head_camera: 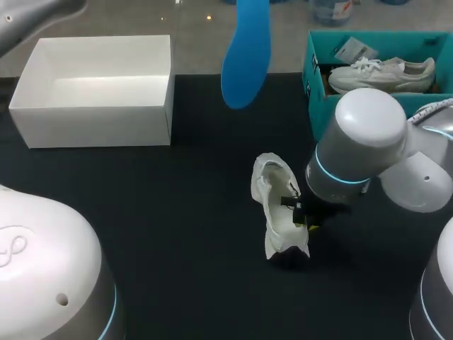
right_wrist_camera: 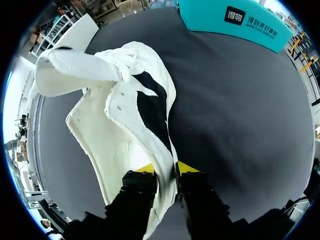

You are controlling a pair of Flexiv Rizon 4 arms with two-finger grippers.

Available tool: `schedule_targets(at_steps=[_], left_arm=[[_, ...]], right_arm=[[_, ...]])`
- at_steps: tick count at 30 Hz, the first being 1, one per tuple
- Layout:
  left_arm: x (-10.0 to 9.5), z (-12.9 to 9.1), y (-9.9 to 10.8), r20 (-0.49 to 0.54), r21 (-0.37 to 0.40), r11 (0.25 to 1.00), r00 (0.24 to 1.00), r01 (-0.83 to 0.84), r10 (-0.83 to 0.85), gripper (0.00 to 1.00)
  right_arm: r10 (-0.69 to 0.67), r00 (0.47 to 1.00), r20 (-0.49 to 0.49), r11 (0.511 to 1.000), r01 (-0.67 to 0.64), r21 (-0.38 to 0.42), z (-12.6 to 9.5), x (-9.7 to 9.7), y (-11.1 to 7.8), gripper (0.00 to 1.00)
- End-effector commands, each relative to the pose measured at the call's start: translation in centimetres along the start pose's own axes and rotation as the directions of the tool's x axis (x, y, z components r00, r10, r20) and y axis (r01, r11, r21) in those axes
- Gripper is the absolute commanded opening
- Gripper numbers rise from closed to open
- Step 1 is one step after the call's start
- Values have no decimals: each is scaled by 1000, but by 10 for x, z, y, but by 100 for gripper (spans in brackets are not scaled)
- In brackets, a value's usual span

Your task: Take the shoe out of the shoebox, open the shoe tongue, remove and reinsert the insole, then place the shoe into the shoebox

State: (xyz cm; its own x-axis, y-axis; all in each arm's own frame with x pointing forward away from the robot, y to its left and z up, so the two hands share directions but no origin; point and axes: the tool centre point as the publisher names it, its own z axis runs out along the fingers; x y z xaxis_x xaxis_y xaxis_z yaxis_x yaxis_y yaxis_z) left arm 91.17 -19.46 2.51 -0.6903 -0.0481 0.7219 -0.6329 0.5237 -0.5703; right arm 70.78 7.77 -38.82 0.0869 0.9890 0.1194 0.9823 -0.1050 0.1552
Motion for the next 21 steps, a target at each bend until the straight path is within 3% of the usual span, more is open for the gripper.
schedule_targets(at_steps=[1, 12, 16, 21], left_arm=[[0, 0, 1, 0, 0, 1000, 1000, -1, 1, 0], [0, 0, 1, 0, 0, 1000, 1000, -1, 1, 0], [0, 0, 1, 0, 0, 1000, 1000, -1, 1, 0], [0, 0, 1, 0, 0, 1000, 1000, -1, 1, 0]], right_arm=[[-3, 1000, -5, 1000, 2, -12, -10, -1, -1, 100], [-7, 999, -38, 999, 5, -38, -58, -17, 8, 100], [-37, 993, -116, 998, 32, -45, -69, -22, 18, 100], [-37, 993, -116, 998, 32, -45, -69, -22, 18, 100]])
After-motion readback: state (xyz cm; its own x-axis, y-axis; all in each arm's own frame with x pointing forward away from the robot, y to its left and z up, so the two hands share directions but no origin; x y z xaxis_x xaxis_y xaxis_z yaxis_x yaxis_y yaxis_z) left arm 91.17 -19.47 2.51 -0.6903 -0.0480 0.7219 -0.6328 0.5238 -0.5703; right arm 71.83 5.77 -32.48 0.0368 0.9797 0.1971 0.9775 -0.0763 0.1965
